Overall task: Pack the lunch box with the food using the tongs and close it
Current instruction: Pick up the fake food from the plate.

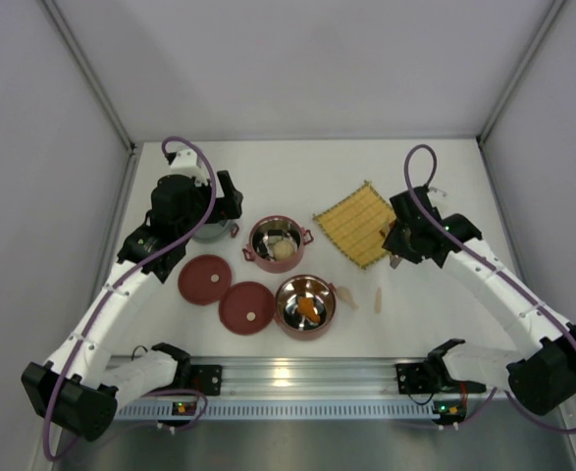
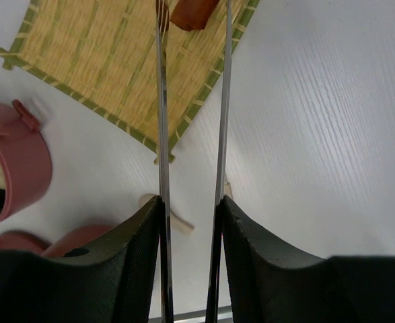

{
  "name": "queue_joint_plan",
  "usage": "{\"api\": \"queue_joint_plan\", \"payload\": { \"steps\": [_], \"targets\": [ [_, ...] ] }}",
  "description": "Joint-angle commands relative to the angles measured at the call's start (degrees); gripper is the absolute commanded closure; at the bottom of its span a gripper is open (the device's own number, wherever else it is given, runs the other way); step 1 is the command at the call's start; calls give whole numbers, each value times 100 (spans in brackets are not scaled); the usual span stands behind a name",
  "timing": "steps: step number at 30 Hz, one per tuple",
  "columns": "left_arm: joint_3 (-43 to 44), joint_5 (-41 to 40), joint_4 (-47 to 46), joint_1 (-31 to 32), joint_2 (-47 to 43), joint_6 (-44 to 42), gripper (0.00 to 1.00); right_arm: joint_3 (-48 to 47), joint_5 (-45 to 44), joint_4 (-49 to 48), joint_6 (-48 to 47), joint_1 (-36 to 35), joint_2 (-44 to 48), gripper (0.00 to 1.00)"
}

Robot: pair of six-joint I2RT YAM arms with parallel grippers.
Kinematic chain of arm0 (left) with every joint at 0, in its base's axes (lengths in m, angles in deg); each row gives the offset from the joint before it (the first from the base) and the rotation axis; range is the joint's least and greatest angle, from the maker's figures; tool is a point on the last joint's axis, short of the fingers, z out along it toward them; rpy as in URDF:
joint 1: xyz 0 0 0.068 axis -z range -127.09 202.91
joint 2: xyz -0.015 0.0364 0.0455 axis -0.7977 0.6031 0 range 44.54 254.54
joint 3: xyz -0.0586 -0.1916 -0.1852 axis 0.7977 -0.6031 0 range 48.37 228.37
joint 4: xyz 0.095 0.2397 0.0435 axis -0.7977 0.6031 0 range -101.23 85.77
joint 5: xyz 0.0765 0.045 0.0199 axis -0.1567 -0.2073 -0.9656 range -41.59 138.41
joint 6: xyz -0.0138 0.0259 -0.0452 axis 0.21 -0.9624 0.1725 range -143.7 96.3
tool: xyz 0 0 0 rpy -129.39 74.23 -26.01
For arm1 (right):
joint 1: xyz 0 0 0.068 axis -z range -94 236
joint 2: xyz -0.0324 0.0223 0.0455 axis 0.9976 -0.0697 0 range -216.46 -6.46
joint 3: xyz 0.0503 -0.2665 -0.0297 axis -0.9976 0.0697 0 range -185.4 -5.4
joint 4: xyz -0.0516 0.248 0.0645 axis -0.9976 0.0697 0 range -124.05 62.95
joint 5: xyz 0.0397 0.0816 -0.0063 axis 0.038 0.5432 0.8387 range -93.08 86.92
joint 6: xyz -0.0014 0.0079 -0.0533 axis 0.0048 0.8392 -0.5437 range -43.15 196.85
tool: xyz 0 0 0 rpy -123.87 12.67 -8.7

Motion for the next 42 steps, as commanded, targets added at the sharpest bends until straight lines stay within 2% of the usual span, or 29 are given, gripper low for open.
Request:
{"api": "queue_joint_plan", "payload": {
  "steps": [1,10,42],
  "targets": [
    [157,91,-80,-7,-105,38,1,-427,-415,-33,647,105,-23,61],
    [157,74,-80,-7,-132,29,1,-374,-503,-103,1219,193,-137,61],
    [139,47,-71,-7,-149,20,1,-49,-72,-806,1281,246,-840,63]
  ]
}}
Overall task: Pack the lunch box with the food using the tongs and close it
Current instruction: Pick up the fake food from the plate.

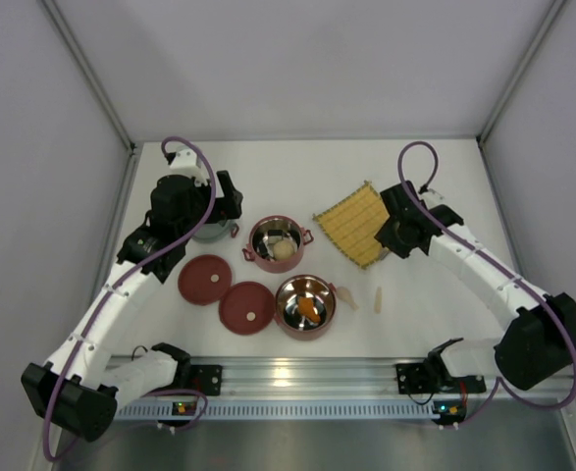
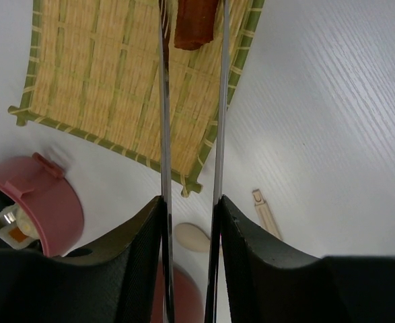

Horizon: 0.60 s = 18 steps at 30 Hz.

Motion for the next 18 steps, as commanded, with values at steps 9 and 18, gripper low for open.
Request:
{"api": "queue_joint_plan", "payload": {
  "steps": [9,18],
  "targets": [
    [148,41,-80,-7,-125,23,1,65,70,-404,-154,100,-12,83],
    [139,32,-71,-16,-116,23,1,-120,237,-193,-865,100,207,99]
  ]
}}
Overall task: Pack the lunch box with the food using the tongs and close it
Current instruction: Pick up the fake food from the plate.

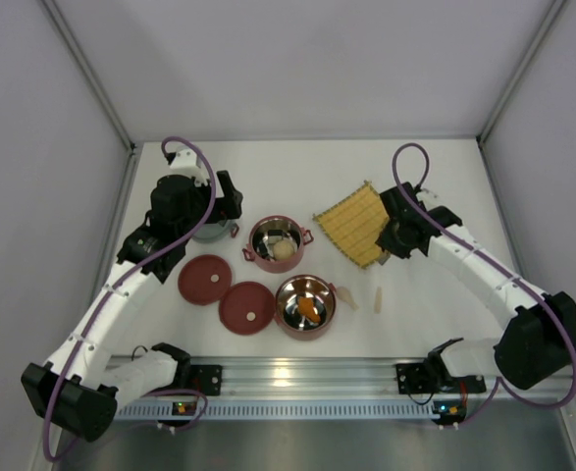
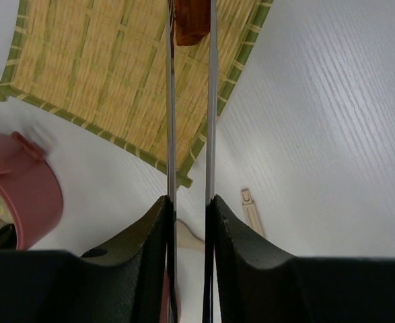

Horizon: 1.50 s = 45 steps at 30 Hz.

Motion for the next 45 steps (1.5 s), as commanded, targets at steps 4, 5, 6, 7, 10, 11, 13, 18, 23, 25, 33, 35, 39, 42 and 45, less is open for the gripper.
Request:
{"api": "queue_joint_plan", "payload": {
  "steps": [4,5,6,7,10,11,13,18,23,25,33,35,39,42,45],
  "targets": [
    [148,32,-71,-7,-108,23,1,-325,226,19,-711,91,392,100],
    [139,32,-71,-7,-108,23,1,-369,296,37,-808,91,418,100],
    [139,41,-80,-16,-108,23,1,-396,419,81,-888,99,462,100],
    [139,32,-71,-7,-99,23,1,-413,490,98,-1089,91,497,100],
    [148,41,-71,-7,-108,23,1,-458,596,186,-1380,100,655,100],
    [139,23,-71,-7,-99,23,1,-475,648,230,-1520,100,751,100],
    [139,23,-71,-7,-99,23,1,-510,649,318,-1608,100,822,100],
    [139,32,-71,-7,-99,23,1,-581,745,468,-1811,100,1007,100],
    [139,32,-80,-7,-99,31,1,-554,807,512,-1917,100,1060,100],
    [139,41,-71,-16,-90,31,1,-580,877,520,-1978,100,1077,100],
    [139,32,-80,-7,-81,23,1,-949,1228,714,-2356,99,1218,100],
    [139,23,-89,-7,-81,23,1,-1072,1334,784,-2444,100,1279,100],
    [139,23,-80,-7,-72,23,1,-1213,1737,854,-2716,91,1464,100],
    [139,23,-80,-16,-72,23,1,-1310,2089,995,-2848,100,1526,100],
    [139,23,-80,-7,-55,23,1,-1310,2353,1092,-2936,100,1657,100]
  ]
}}
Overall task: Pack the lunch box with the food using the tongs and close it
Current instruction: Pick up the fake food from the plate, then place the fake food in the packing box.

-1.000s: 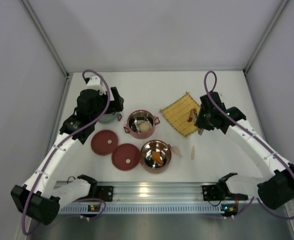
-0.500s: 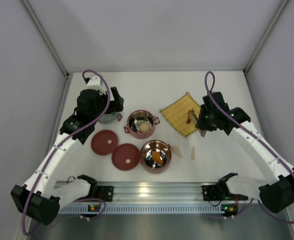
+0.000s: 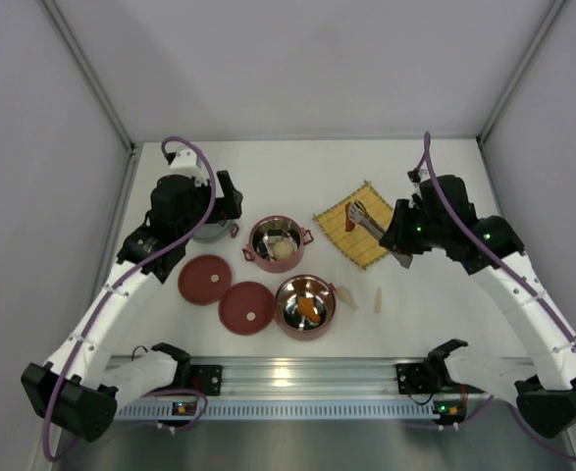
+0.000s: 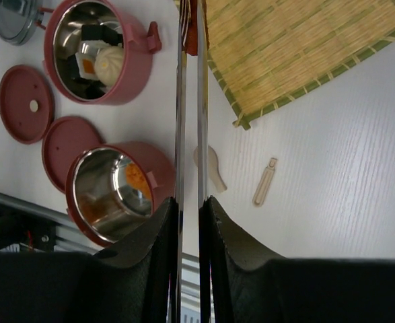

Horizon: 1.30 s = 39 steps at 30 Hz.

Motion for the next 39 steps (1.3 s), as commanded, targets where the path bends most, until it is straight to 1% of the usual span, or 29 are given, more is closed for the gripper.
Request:
{"api": "queue_joint_plan", "payload": {
  "steps": [1,6,12,14,16,20,23,33,39],
  "targets": [
    [139,25,-80,-7,-55,23,1,-294,524,246,-265,97,211,100],
    [139,25,-88,-16,-55,14,1,-487,1166,632,-467,97,360,100],
    [157,25,-80,-16,-46,14,1,-1128,1666,1291,-687,97,483,100],
    [157,25,-80,-16,-46,14,1,-1173,2051,1327,-653,97,501,100],
    [157,34,-80,-7,-46,14,1,-1173,2255,1353,-617,97,518,100],
    [148,25,-71,-7,-55,14,1,-787,2711,1257,-600,97,650,100],
    [157,43,-80,-16,-55,14,1,-426,2880,1143,-591,97,764,100],
    [148,34,-80,-7,-37,23,1,259,3135,1064,-705,89,967,100],
    [157,43,-71,-7,-20,23,1,497,3267,1011,-749,45,1019,100]
  ]
}}
